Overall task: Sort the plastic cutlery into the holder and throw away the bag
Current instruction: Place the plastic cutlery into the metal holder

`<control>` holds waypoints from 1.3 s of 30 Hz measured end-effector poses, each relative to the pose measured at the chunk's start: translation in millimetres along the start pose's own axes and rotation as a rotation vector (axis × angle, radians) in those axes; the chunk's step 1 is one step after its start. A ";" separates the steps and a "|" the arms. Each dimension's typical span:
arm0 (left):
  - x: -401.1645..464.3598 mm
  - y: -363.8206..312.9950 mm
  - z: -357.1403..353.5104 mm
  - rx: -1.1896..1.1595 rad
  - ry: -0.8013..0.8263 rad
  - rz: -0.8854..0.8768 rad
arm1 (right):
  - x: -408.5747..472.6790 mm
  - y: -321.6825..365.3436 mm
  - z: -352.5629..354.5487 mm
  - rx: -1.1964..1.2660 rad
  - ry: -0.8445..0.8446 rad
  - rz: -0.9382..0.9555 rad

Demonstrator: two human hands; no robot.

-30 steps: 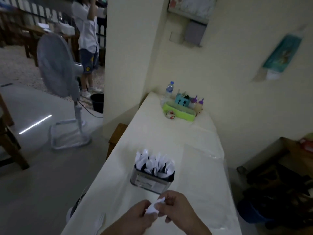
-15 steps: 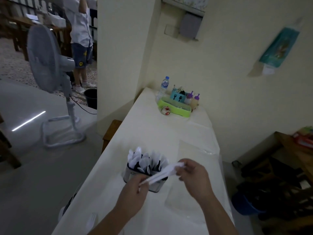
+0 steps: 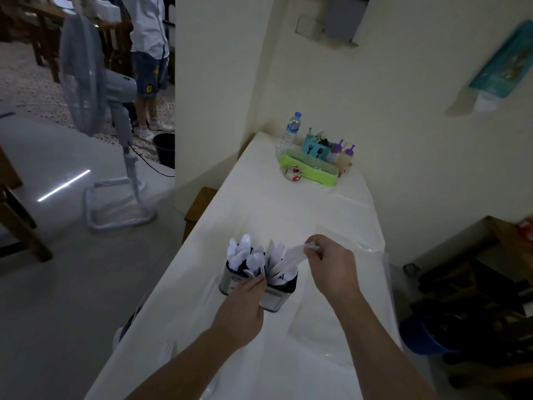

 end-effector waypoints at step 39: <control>-9.9 12.0 19.5 -0.061 -0.006 -0.015 | -12.2 3.4 -81.2 -0.334 0.263 0.077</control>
Point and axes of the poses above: each hand's wrist, its own x-axis towards the middle knuckle, its own z-axis out of the back of the hand, y = z × x, the point moved 8 cm from there along x, towards the middle knuckle, and after that the axes turned 3 degrees about -y, right-handed, at the moved point
